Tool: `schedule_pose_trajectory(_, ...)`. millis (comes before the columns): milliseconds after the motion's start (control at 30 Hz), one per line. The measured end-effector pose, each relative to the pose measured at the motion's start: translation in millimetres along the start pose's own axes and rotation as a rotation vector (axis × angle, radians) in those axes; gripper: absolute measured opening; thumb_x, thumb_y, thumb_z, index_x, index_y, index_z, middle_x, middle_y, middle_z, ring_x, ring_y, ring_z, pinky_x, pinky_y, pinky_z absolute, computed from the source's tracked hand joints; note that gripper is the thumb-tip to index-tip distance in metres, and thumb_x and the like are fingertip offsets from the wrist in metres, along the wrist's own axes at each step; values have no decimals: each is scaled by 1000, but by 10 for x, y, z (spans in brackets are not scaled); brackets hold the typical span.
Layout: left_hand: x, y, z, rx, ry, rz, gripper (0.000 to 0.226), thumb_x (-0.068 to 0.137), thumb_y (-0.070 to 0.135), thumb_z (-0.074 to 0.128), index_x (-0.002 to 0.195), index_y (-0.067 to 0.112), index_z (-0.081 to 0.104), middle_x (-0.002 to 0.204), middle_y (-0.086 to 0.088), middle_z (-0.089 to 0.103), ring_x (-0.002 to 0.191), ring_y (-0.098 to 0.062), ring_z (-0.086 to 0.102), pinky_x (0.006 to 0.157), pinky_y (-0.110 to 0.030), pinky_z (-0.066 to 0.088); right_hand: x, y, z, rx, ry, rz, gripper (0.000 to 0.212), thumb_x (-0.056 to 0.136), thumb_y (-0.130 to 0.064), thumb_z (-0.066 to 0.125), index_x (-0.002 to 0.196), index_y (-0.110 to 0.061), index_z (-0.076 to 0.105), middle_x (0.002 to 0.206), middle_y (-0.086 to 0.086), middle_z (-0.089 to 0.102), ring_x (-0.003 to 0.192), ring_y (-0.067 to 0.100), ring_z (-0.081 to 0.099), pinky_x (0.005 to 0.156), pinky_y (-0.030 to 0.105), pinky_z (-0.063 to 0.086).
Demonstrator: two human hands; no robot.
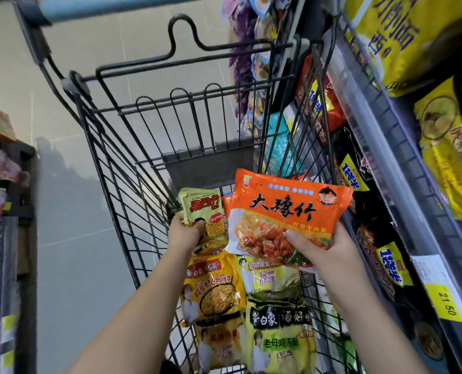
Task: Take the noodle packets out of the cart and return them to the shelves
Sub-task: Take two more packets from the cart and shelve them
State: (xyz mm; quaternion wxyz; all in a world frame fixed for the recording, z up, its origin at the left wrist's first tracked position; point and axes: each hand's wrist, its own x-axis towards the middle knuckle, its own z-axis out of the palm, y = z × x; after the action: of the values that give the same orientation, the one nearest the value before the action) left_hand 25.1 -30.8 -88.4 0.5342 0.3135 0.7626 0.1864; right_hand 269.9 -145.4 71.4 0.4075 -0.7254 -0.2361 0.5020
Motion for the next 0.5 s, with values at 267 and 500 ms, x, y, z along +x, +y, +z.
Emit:
schedule_pose_trajectory(267, -960, 689, -666, 13, -22, 284, 27, 95, 28, 72, 117, 23, 58, 104, 1, 74, 93, -20, 74, 85, -39, 59, -271, -576, 31, 33, -20, -66, 86, 45, -78, 88, 122, -50, 61, 116, -18, 75, 111, 15, 72, 101, 58, 54)
schedule_pose_trajectory(500, -1847, 1485, -1404, -80, -70, 496, 17, 94, 26, 72, 105, 31, 61, 107, 4, 75, 92, -12, 75, 79, -24, 56, -592, -1190, -135, 68, -78, -174, 65, 63, -52, 87, 123, -39, 63, 114, -16, 76, 107, 11, 72, 66, 22, 60)
